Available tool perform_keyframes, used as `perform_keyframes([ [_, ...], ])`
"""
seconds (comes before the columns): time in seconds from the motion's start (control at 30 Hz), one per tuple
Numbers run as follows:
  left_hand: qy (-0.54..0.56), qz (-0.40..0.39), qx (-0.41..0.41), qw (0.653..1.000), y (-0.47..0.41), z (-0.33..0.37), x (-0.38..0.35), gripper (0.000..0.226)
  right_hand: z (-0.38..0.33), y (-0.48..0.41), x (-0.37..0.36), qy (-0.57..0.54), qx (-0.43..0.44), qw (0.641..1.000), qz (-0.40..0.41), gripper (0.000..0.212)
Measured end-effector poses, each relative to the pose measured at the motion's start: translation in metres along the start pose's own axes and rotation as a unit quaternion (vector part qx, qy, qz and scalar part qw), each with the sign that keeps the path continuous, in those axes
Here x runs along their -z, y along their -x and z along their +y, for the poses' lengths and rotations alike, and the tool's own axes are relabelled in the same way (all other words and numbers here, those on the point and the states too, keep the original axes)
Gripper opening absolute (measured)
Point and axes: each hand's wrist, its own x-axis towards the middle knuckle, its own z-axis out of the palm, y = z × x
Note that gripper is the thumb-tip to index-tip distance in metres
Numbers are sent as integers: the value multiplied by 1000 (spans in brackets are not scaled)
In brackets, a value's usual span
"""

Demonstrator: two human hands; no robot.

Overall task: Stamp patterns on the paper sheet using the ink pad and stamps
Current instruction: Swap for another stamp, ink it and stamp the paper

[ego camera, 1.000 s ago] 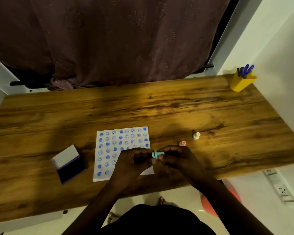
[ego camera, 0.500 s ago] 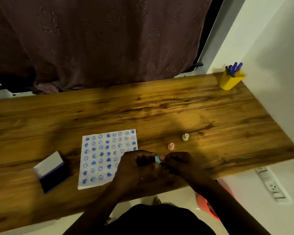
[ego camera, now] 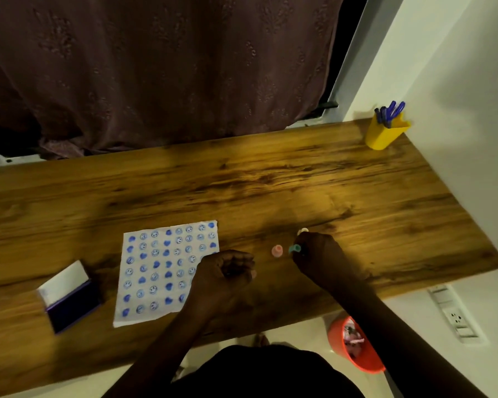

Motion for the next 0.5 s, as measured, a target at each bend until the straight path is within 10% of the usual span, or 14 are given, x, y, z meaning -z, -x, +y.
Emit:
perform_keyframes([
  [0.5,-21,44,-7,999,3,-1,-9,35,5,-17,2,40,71,992,-98,31],
])
